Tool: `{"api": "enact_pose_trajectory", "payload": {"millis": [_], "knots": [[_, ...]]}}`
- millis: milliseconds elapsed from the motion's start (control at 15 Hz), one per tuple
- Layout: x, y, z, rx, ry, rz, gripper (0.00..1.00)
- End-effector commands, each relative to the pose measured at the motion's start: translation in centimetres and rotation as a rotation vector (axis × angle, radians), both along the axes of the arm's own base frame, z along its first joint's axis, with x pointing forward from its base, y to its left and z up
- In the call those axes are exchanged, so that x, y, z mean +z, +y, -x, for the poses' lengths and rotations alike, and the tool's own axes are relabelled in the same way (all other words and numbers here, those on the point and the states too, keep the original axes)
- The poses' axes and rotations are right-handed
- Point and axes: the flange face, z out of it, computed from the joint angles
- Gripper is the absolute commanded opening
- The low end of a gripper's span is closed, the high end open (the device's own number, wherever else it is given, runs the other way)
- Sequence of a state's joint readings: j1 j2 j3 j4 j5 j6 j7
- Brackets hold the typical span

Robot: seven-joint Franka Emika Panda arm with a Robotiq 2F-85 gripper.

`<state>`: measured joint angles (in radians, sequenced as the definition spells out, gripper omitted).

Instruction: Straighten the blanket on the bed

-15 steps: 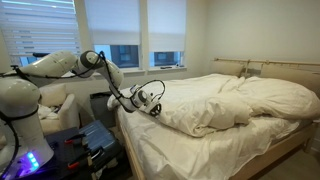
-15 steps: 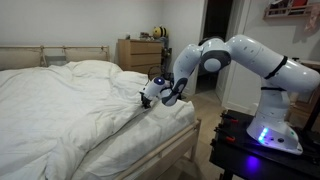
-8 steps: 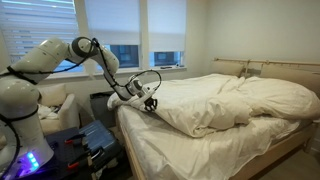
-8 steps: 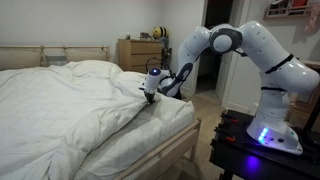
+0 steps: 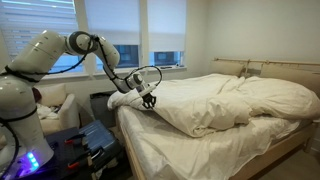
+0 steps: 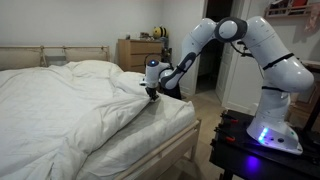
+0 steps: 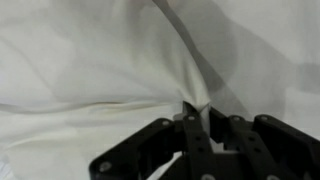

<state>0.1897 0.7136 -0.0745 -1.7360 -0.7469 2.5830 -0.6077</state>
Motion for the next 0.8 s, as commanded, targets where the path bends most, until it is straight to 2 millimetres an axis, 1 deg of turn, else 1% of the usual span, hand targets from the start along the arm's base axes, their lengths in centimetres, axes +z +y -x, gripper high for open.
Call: {"api": "enact_pose_trajectory", "payload": {"millis": [0,133,733], "knots": [[1.9,-2.3,3.1,-0.016,0.129,0.073,0.02],[2.3,-2.6,3.6,0.003,0.138,0.065,0.02],[3.8,-1.5,6.6,0.087,0.185,0.051,0.02]]}}
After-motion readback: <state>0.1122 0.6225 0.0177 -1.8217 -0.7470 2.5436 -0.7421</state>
